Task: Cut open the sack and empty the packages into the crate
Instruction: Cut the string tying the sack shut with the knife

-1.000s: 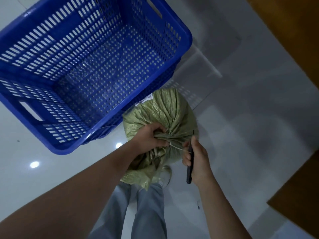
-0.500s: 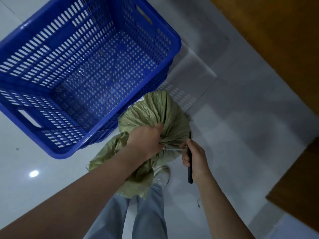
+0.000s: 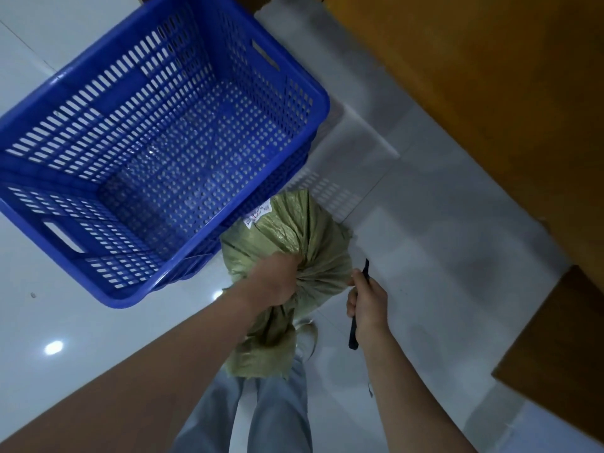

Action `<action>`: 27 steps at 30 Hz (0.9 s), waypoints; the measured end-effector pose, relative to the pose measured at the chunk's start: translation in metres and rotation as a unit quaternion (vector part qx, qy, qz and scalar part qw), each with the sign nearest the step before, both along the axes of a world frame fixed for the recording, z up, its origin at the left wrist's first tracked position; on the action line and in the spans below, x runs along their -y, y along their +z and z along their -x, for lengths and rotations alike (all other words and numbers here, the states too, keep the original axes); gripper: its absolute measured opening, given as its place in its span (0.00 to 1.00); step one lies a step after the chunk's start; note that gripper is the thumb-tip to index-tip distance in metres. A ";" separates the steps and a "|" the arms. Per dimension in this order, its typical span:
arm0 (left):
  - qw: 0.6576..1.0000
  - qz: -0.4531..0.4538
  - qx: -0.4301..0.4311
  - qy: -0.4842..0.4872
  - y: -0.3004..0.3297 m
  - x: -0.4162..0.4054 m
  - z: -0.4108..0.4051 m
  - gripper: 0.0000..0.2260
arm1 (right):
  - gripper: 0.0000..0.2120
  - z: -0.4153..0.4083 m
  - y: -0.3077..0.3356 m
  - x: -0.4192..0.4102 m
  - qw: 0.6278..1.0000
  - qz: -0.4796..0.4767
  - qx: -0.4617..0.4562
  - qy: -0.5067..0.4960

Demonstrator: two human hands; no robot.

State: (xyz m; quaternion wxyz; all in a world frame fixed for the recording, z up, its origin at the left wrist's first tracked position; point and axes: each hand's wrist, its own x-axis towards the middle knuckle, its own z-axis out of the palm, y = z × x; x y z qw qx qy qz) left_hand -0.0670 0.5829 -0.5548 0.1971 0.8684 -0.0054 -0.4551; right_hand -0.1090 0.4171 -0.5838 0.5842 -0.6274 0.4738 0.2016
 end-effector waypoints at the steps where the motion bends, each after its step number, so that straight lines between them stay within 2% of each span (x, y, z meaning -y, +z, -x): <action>1: 0.999 0.027 0.004 0.040 0.002 -0.003 0.003 0.16 | 0.14 0.002 0.002 0.002 1.000 0.002 -0.003 -0.006; 7: 0.957 0.164 0.060 0.232 0.038 -0.024 0.012 0.16 | 0.17 0.011 0.016 0.017 1.000 0.016 -0.016 -0.008; 10: 0.885 0.285 -0.020 0.367 0.069 -0.031 0.013 0.18 | 0.16 0.010 0.031 0.024 0.999 0.030 -0.036 -0.022; 12: 0.836 0.324 -0.074 0.438 0.084 -0.040 0.016 0.20 | 0.16 0.008 0.044 0.029 0.995 0.023 -0.052 -0.077; 15: 0.801 0.344 -0.109 0.478 0.105 -0.058 0.022 0.24 | 0.18 0.008 0.069 0.036 0.987 -0.003 -0.067 -0.147; 17: 0.800 0.348 -0.109 0.477 0.124 -0.069 0.023 0.22 | 0.19 0.009 0.088 0.039 0.989 -0.009 -0.083 -0.118; 19: 0.816 0.342 -0.095 0.457 0.145 -0.080 0.019 0.20 | 0.20 0.011 0.108 0.039 0.991 -0.027 -0.100 -0.085; 22: 0.837 0.331 -0.069 0.431 0.175 -0.093 0.010 0.17 | 0.15 0.011 0.140 0.033 0.989 -0.074 -0.103 -0.076; 24: 0.848 0.325 -0.058 0.415 0.195 -0.102 0.007 0.19 | 0.10 0.008 0.163 0.027 0.988 -0.102 -0.092 -0.066; 26: 0.862 0.318 -0.027 0.395 0.208 -0.114 0.006 0.20 | 0.09 0.006 0.185 0.020 0.987 -0.136 -0.078 -0.039; 27: 0.863 0.323 -0.026 0.388 0.214 -0.120 0.005 0.17 | 0.10 0.004 0.197 0.017 0.985 -0.153 -0.069 -0.025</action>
